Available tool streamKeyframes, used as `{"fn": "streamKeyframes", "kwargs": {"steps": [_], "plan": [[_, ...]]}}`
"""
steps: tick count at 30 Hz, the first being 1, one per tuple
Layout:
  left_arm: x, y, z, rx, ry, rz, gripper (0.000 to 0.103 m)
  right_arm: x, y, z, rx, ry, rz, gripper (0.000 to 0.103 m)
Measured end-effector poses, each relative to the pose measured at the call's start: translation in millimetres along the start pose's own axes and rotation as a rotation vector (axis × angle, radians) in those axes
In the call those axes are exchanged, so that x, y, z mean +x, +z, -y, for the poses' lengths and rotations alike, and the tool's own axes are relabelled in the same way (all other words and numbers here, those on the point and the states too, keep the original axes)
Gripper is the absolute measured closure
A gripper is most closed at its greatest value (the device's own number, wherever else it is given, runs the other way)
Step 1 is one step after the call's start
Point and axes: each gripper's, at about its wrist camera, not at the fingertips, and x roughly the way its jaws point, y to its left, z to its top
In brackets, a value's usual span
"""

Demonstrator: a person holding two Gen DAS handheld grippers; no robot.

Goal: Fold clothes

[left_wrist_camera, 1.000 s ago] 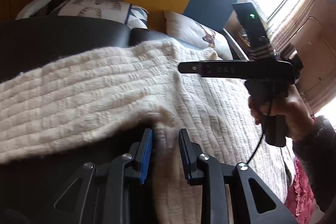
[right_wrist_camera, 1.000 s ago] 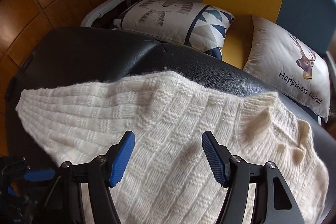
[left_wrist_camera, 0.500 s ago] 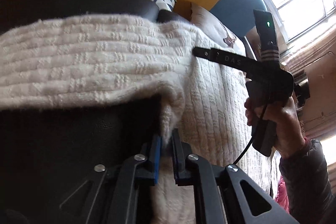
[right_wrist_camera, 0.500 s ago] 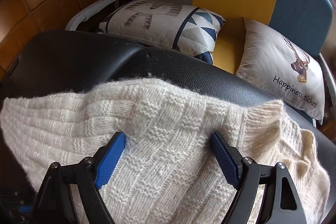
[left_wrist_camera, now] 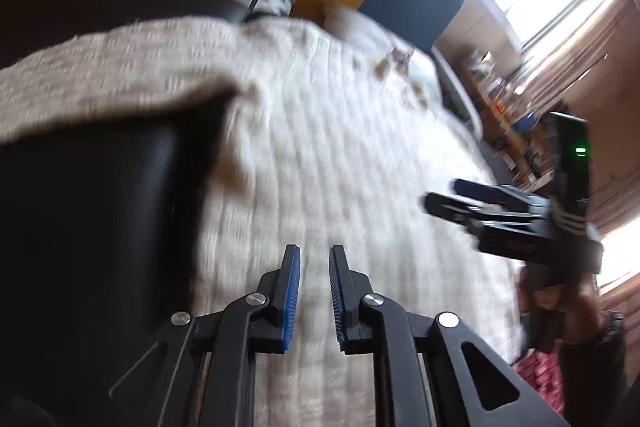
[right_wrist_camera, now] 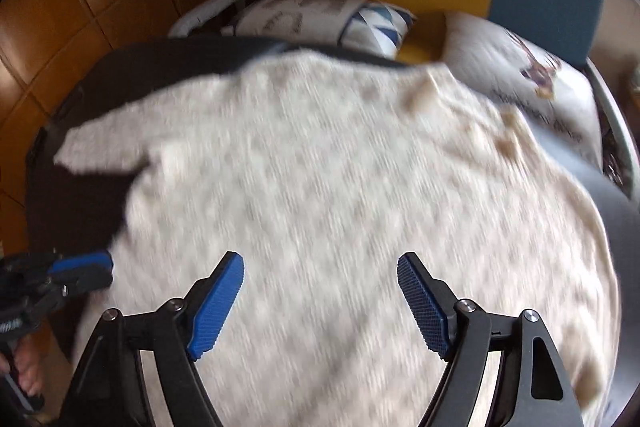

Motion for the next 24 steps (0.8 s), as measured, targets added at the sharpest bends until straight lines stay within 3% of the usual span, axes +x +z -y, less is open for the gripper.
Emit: {"fn": "streamKeyframes", "kwargs": {"steps": [4,10,14,19,20,22,24], "plan": [[-1,-14,-3,0.022,0.034,0.025,0.092,2,-57,22,0.088,-0.046,-0.077,0.022],[0,-2,11,0.072,0.125,-0.01,0.092,-20,-84,40,0.202,0.014,0.05,0.022],[-2,-2,27,0.082,0.115,-0.006,0.091,-75,-126,75,0.331,0.057,0.172,0.022],[9,1,76,0.173,0.08,-0.018,0.088,-161,-224,160,0.587,-0.078,0.285,0.022],[15,2,88,0.197,0.067,-0.029,0.088,-175,-246,177,0.641,-0.129,0.289,0.027],[28,1,114,0.246,0.049,-0.049,0.088,-191,-287,207,0.744,-0.232,0.248,0.07],[36,-4,142,0.303,0.028,-0.065,0.088,-197,-320,231,0.821,-0.298,0.207,0.074]]}}
